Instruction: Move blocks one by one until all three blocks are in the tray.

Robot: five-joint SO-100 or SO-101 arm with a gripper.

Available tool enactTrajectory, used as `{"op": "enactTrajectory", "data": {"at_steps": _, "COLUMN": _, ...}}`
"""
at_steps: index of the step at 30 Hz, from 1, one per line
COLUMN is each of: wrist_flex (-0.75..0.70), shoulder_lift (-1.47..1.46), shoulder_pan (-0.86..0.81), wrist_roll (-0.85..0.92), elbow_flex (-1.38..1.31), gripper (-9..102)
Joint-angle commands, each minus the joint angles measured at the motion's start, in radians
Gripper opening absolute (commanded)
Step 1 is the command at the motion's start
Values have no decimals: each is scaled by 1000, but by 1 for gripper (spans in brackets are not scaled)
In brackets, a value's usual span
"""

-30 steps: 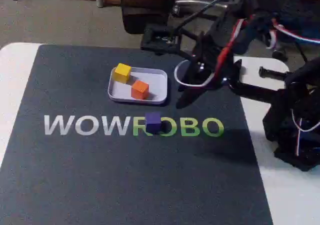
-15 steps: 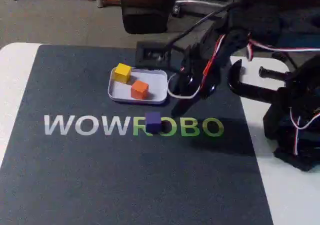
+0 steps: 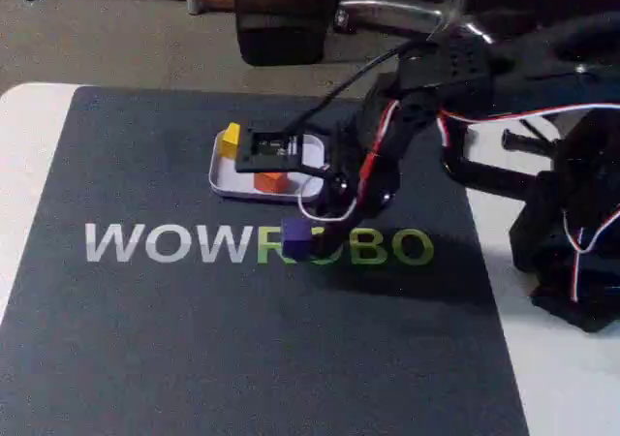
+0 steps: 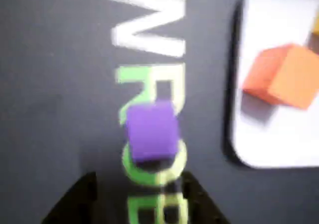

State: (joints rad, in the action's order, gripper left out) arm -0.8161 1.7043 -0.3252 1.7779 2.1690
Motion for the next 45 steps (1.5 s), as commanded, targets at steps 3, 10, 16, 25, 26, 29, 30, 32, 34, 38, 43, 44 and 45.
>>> {"op": "enactTrajectory", "data": {"at_steps": 3, "wrist_flex": 29, "shoulder_lift": -66, "shoulder_pan": 21, "wrist_roll": -57, "elbow_flex": -114, "gripper": 20}}
{"op": "enactTrajectory", "data": {"at_steps": 10, "wrist_flex": 31, "shoulder_lift": -89, "shoulder_pan": -8, "wrist_roll": -69, "elbow_flex": -153, "gripper": 23}}
{"op": "enactTrajectory", "data": {"at_steps": 16, "wrist_flex": 31, "shoulder_lift": -86, "shoulder_pan": -32, "wrist_roll": -58, "elbow_flex": -150, "gripper": 24}}
{"op": "enactTrajectory", "data": {"at_steps": 25, "wrist_flex": 74, "shoulder_lift": -114, "shoulder_pan": -49, "wrist_roll": -48, "elbow_flex": -140, "gripper": 24}}
{"op": "enactTrajectory", "data": {"at_steps": 26, "wrist_flex": 87, "shoulder_lift": -127, "shoulder_pan": -51, "wrist_roll": -44, "elbow_flex": -143, "gripper": 24}}
{"op": "enactTrajectory", "data": {"at_steps": 29, "wrist_flex": 103, "shoulder_lift": -155, "shoulder_pan": -48, "wrist_roll": -40, "elbow_flex": -150, "gripper": 24}}
{"op": "enactTrajectory", "data": {"at_steps": 30, "wrist_flex": 104, "shoulder_lift": -160, "shoulder_pan": -46, "wrist_roll": -40, "elbow_flex": -152, "gripper": 24}}
{"op": "enactTrajectory", "data": {"at_steps": 32, "wrist_flex": 106, "shoulder_lift": -170, "shoulder_pan": -46, "wrist_roll": -32, "elbow_flex": -152, "gripper": 24}}
{"op": "enactTrajectory", "data": {"at_steps": 34, "wrist_flex": 110, "shoulder_lift": -183, "shoulder_pan": -46, "wrist_roll": -18, "elbow_flex": -152, "gripper": 24}}
{"op": "enactTrajectory", "data": {"at_steps": 38, "wrist_flex": 135, "shoulder_lift": -209, "shoulder_pan": -43, "wrist_roll": -6, "elbow_flex": -153, "gripper": 24}}
{"op": "enactTrajectory", "data": {"at_steps": 43, "wrist_flex": 138, "shoulder_lift": -227, "shoulder_pan": -34, "wrist_roll": 5, "elbow_flex": -158, "gripper": 23}}
{"op": "enactTrajectory", "data": {"at_steps": 44, "wrist_flex": 138, "shoulder_lift": -227, "shoulder_pan": -32, "wrist_roll": 6, "elbow_flex": -158, "gripper": 22}}
{"op": "enactTrajectory", "data": {"at_steps": 45, "wrist_flex": 138, "shoulder_lift": -229, "shoulder_pan": -32, "wrist_roll": 8, "elbow_flex": -158, "gripper": 21}}
